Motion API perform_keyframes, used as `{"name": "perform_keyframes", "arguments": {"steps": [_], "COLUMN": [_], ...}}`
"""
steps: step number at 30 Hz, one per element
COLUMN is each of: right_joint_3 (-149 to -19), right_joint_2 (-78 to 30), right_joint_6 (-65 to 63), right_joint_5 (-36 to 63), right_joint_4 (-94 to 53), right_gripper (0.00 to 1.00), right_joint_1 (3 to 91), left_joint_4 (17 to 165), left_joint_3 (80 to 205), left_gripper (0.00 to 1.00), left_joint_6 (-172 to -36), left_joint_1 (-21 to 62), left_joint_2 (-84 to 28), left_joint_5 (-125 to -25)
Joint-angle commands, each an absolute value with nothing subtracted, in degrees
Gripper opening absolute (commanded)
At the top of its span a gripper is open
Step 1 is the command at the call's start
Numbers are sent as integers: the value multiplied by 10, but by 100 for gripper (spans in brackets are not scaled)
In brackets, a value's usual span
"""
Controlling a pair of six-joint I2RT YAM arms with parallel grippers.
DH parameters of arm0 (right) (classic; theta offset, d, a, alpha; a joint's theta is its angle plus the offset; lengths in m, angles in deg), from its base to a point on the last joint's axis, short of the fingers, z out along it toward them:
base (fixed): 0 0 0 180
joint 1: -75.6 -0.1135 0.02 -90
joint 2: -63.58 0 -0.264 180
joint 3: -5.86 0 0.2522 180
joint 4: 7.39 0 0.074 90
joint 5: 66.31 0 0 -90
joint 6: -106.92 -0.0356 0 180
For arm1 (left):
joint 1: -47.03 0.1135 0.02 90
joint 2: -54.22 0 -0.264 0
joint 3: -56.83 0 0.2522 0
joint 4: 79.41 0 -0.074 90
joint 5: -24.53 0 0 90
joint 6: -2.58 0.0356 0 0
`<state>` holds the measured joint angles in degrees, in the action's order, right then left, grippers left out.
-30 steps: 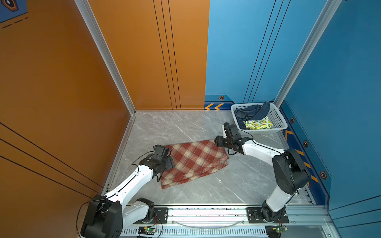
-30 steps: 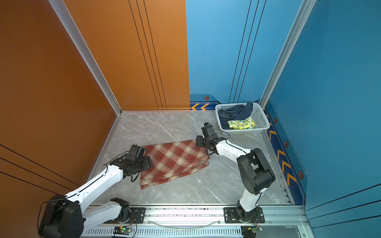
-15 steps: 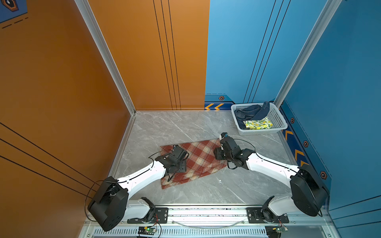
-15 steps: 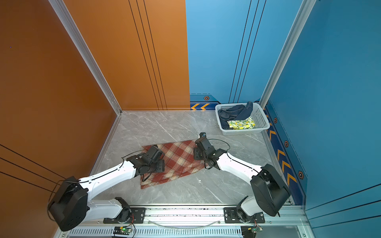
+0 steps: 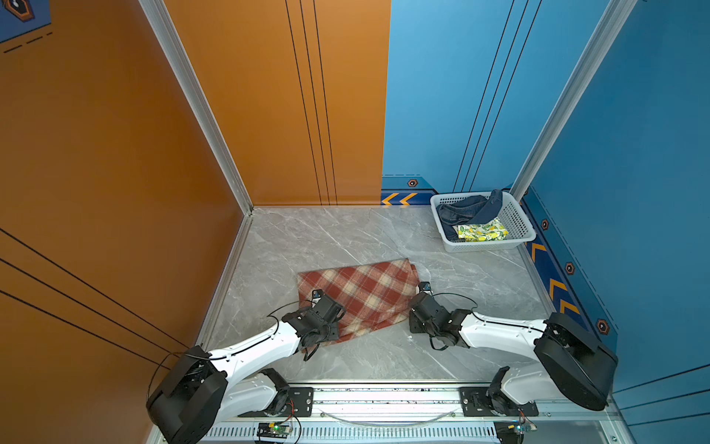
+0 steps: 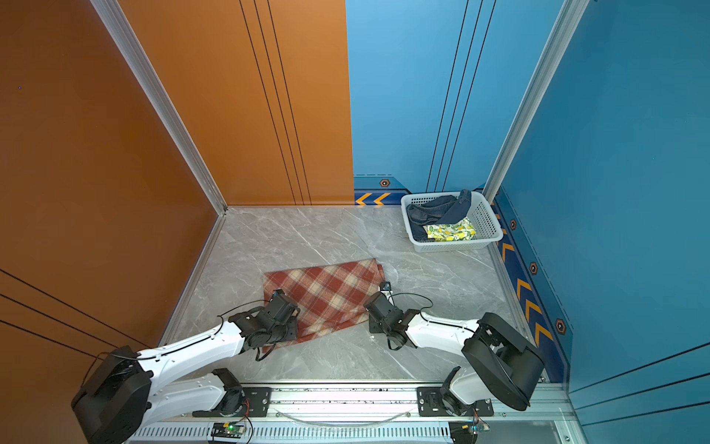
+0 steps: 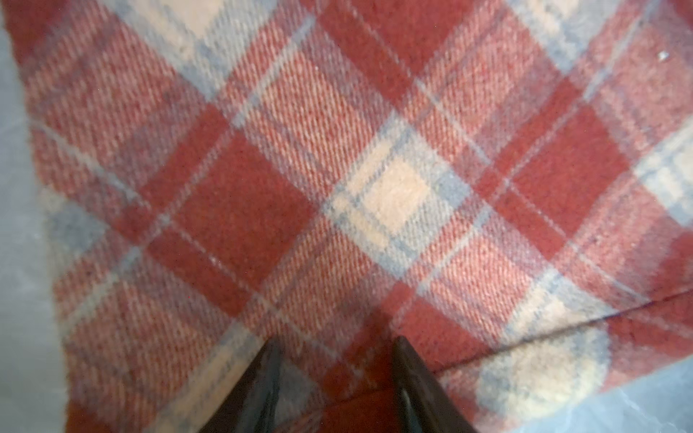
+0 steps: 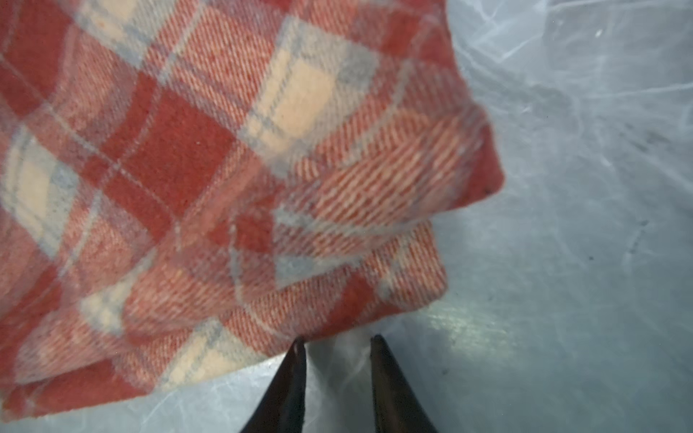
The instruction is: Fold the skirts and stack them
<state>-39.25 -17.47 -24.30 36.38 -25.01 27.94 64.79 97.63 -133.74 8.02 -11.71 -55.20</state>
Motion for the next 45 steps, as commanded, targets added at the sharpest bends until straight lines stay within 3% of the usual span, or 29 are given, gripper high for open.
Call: {"name": "perform_keyframes", "arguments": {"steps": [1,4,8,15,23,32,38,45], "right_joint_3": [-383,-397,-402,-399,-340,-257,-242,-235], "right_joint_2": [-147,-101,-46,-1,28,30,30,-26], "right_joint_6": [-255,-246,-250,-285,-367,-484,-510,-564], "right_joint_5": [394,407,398,272,165,127,141,131], "right_joint_4": [-261,-283,-305,-313,-265,-161,-140,-51], "right_gripper": [31,35,40,49,48,42,41,41], "right_joint_1": [277,279,296,420,499,508,508,503], "left_joint_4": [632,626,634,696,740,731,723,707], "left_joint_3": [965,986,1028,1140,1286,1409,1452,1472], "left_gripper": [49,50,62,70,71,74,71,43], "left_joint_6": [-1353,-1339,-1290,-1123,-980,-930,-923,-920], "left_joint_1": [86,81,50,-39,-93,-110,-110,-106], "left_joint_2": [-117,-103,-90,-172,-361,-513,-564,-583], "left_joint_5": [-567,-555,-519,-478,-547,-576,-589,-592]}}
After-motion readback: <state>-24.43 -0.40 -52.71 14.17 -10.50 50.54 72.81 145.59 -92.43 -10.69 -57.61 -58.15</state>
